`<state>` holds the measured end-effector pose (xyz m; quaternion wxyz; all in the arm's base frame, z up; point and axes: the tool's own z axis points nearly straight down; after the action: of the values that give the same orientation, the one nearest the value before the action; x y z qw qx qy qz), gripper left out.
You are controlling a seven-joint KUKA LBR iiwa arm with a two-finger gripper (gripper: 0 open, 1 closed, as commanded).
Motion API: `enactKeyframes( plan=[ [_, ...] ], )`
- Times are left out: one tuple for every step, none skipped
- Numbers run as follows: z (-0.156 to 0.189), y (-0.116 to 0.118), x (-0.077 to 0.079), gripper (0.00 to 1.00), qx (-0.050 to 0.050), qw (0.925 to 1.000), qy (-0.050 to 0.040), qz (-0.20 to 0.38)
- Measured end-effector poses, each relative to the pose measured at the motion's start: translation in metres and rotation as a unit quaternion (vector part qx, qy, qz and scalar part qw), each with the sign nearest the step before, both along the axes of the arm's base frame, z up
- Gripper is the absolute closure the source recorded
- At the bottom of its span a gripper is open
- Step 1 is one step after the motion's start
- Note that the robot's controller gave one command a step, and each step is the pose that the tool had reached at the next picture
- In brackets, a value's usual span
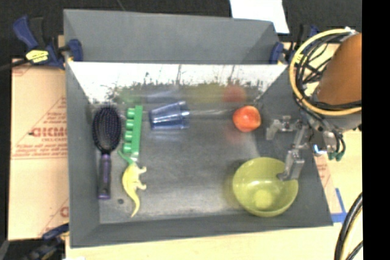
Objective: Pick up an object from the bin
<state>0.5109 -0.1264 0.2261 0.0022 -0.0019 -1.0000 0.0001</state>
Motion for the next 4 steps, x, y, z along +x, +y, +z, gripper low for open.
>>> enactKeyframes(
  plan=[
    [0.004, 0.001, 0.002, 0.0, -0.001, 1.0, -0.0039, 0.003],
    [-0.143, -0.032, -0.002, 0.0, -0.002, 0.9981, -0.0061, 0.062],
    [-0.071, -0.038, -0.006, 0.0, -0.003, 0.9992, -0.011, 0.037],
    [-0.161, -0.031, -0.001, 0.0, 0.001, 0.9981, -0.0098, 0.061]
  ],
)
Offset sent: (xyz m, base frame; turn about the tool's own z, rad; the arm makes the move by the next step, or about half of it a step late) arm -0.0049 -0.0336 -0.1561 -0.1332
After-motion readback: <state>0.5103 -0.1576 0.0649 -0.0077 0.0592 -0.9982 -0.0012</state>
